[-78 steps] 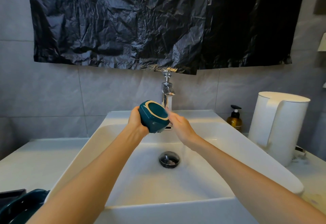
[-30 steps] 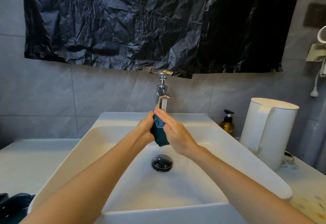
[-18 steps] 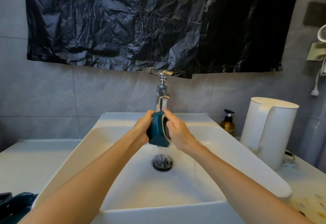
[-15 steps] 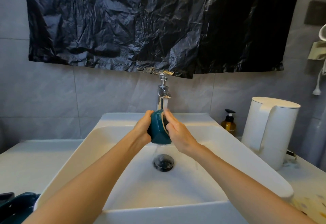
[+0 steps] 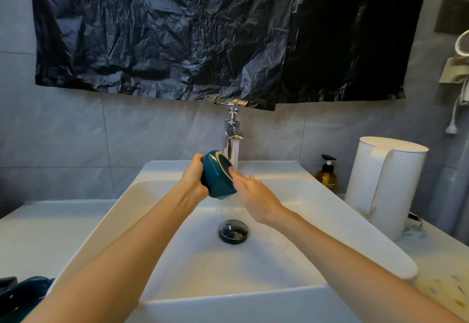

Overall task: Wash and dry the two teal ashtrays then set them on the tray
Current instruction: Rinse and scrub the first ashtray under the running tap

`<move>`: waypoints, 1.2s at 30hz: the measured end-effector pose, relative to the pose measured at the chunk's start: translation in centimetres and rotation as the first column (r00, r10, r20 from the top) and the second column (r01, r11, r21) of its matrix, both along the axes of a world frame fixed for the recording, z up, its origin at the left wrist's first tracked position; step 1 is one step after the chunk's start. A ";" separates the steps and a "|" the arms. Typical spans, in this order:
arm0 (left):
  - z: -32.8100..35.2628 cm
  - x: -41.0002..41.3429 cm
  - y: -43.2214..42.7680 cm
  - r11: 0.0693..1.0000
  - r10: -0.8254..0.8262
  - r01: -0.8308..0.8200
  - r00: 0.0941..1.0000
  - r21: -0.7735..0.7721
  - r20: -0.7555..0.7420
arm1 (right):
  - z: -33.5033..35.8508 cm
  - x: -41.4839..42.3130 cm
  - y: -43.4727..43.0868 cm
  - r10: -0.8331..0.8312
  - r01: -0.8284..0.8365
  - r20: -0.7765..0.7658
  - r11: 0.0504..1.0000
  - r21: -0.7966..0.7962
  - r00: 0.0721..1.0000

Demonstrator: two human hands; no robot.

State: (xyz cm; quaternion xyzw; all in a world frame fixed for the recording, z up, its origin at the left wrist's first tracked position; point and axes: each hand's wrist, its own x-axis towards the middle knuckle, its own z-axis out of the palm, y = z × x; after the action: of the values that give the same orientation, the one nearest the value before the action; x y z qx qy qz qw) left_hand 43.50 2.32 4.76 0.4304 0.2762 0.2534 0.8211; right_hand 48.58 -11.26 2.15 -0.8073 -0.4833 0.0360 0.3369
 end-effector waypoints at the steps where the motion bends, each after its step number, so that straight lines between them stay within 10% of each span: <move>1: -0.1 0.0 0.1 1.000 0.002 -0.002 1.000 0.000 -0.005 | 0.0 -0.4 0.1 0.033 -0.032 -0.038 0.998 0.047 0.999; 12: 0.0 0.0 -0.6 1.000 -0.008 0.008 0.999 0.001 -0.032 | 0.5 -0.4 -0.3 0.041 -0.021 -0.107 0.983 0.182 0.993; 19: 0.2 0.0 -0.8 0.998 -0.037 0.040 0.997 0.039 -0.061 | 3.3 3.6 0.6 -0.292 0.388 -0.286 0.839 0.381 0.912; 36: 0.5 0.2 -1.3 0.989 -0.145 0.147 0.988 0.032 -0.048 | 8.9 5.1 4.5 -0.250 0.101 0.350 0.915 0.391 0.903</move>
State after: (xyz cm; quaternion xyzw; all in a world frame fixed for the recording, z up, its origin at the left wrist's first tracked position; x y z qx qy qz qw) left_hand 43.67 1.07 5.25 0.4694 0.2582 0.1876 0.8233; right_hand 53.67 -6.81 11.06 -0.7623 -0.4630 -0.2476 0.3785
